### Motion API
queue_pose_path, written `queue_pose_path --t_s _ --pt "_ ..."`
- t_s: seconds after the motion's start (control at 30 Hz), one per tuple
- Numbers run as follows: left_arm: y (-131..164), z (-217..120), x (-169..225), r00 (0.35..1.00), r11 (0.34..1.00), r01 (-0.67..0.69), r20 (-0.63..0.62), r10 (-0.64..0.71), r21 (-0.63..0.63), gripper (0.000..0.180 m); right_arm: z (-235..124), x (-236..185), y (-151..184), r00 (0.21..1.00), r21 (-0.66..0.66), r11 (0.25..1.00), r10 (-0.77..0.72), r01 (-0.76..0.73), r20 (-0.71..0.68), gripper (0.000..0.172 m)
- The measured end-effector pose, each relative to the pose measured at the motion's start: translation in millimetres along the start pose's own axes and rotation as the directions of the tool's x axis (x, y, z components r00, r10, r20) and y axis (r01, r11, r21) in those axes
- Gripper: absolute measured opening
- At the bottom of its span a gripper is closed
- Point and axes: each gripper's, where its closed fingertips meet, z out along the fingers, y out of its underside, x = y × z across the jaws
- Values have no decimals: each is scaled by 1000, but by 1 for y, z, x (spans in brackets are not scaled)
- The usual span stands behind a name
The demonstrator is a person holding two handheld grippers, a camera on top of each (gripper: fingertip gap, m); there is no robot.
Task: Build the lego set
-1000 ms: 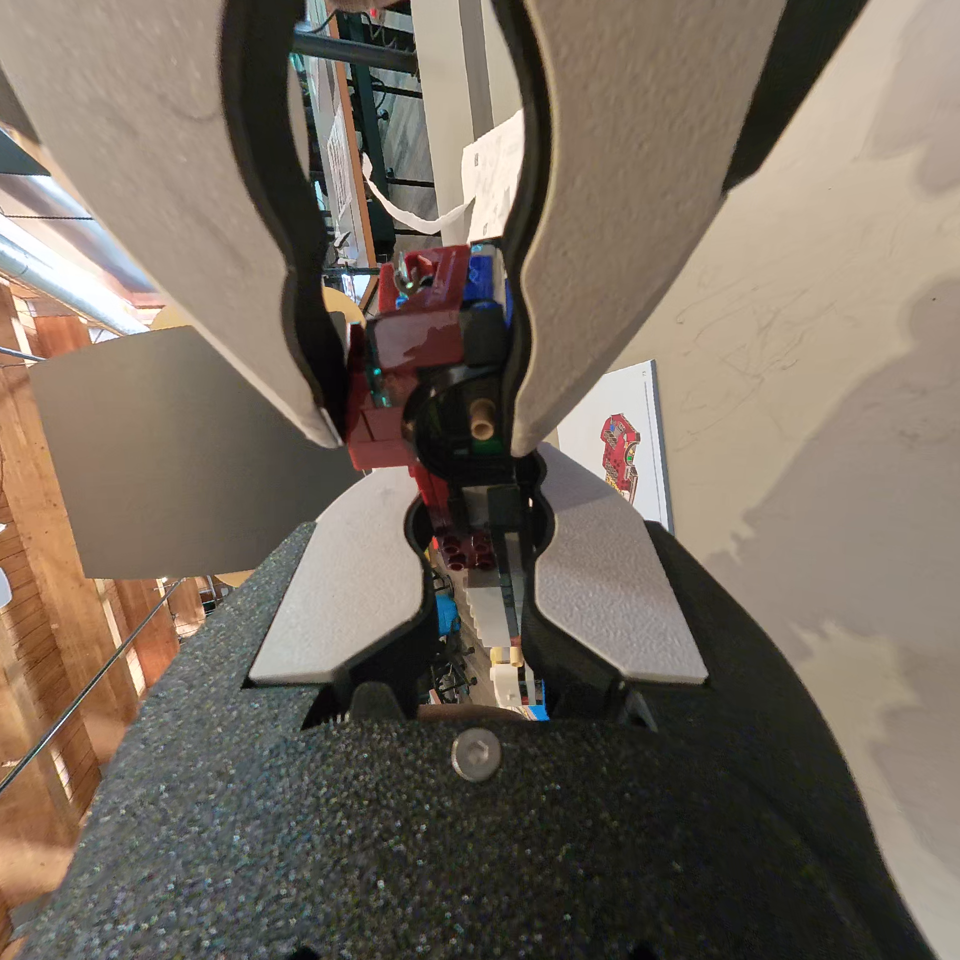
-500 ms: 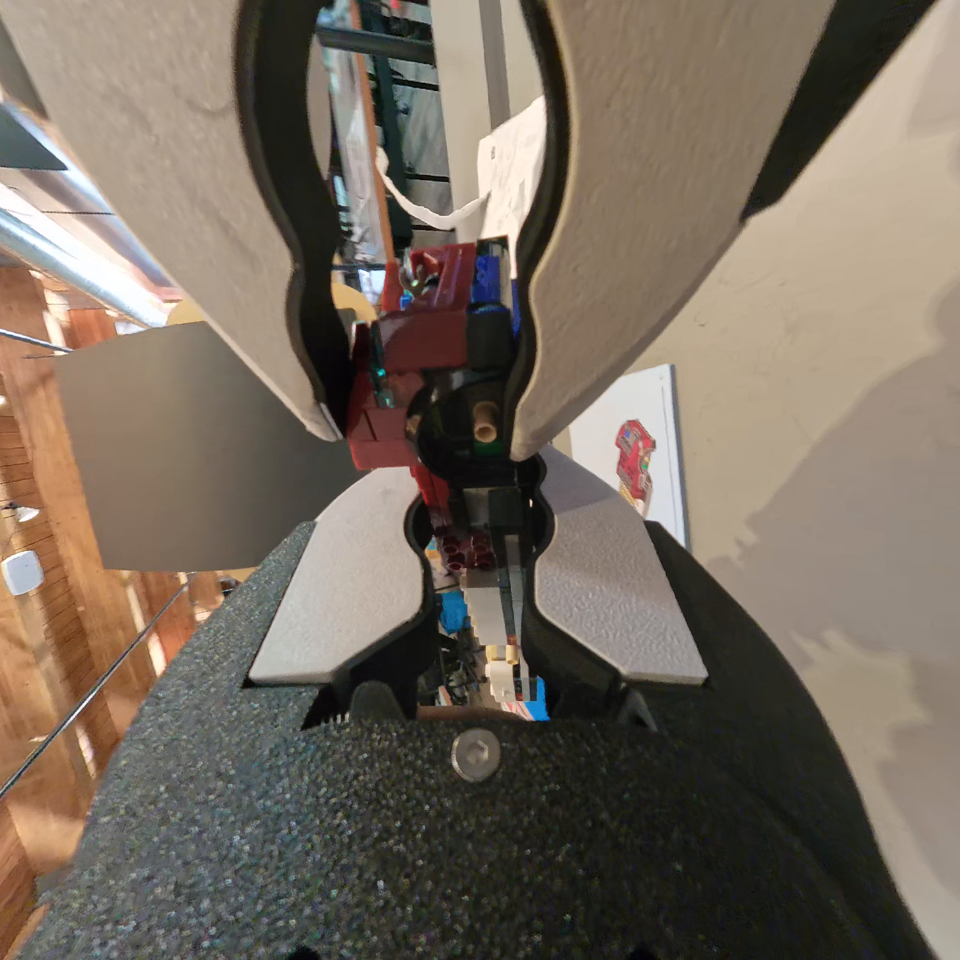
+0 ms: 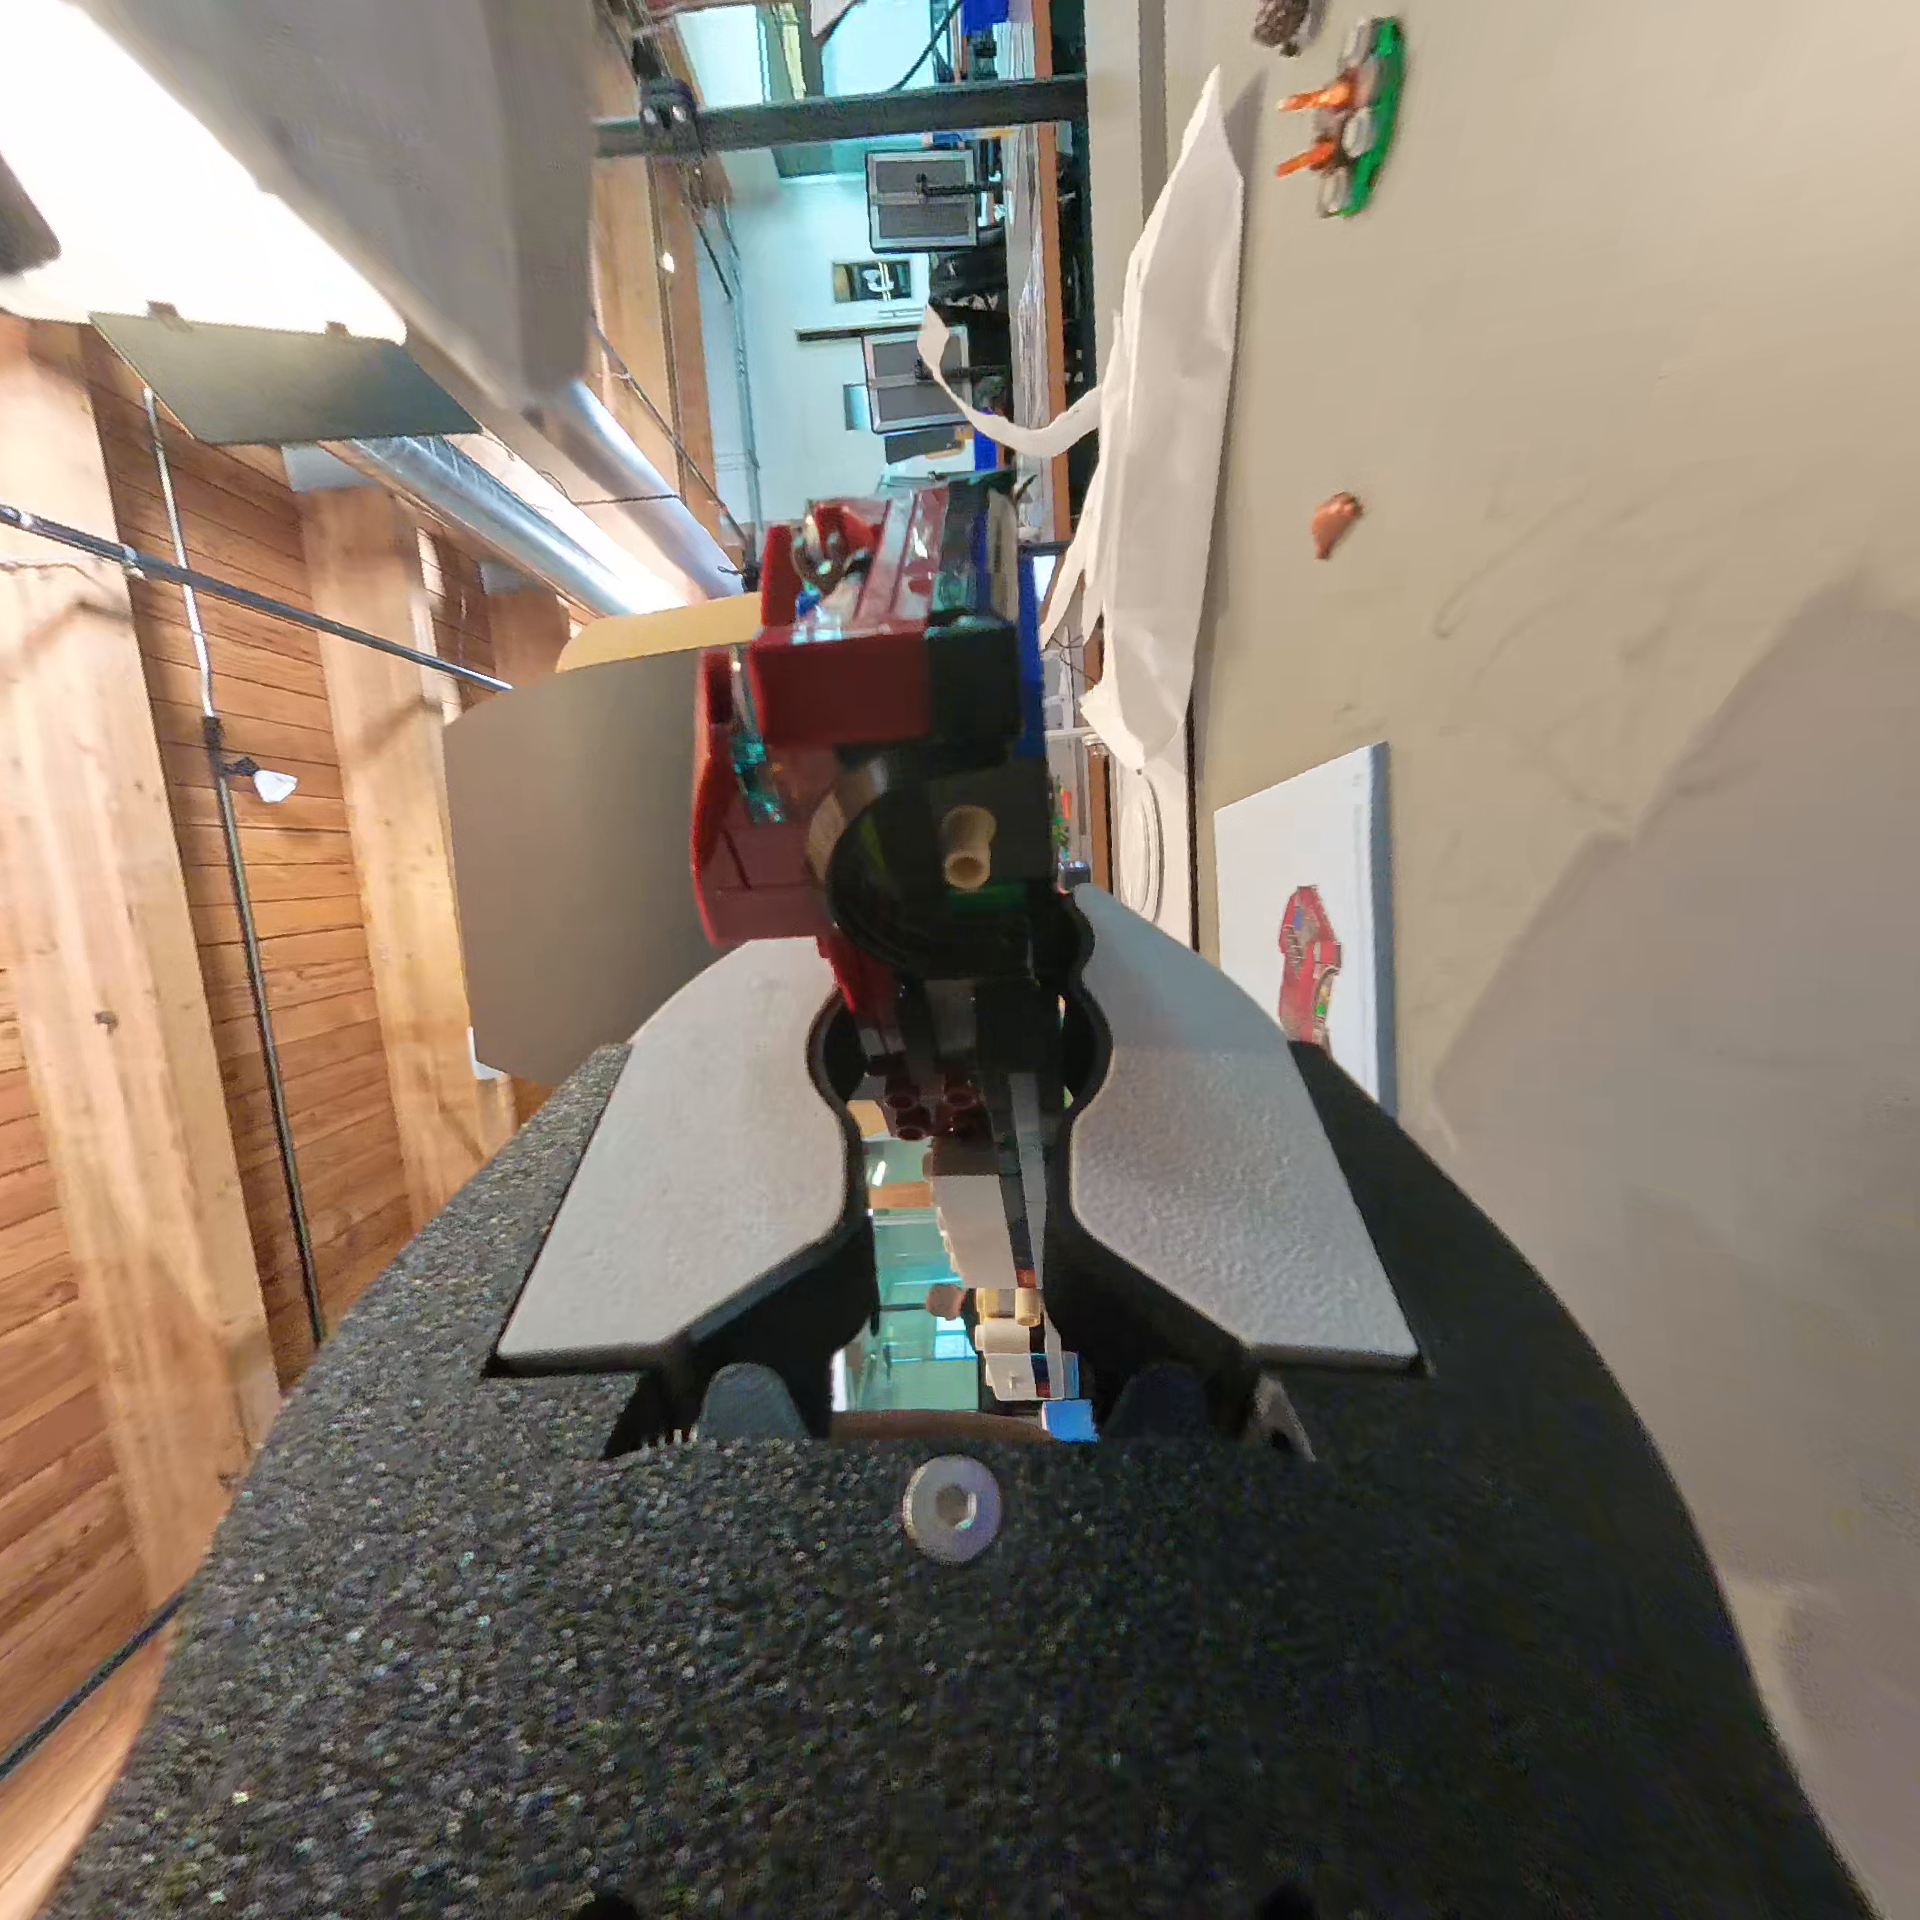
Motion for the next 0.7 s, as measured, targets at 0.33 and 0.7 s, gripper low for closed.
queue_pose_path --t_s 0.33,0.7 --pt "4 -18 3 994 998 7 104 -14 65 35 4 -46 7 993 -8 999 -37 39 108 47" --pt "-1 -31 23 998 993 39 43 -44 110 35 7 -64 6 991 40 995 -92 88 98 45"
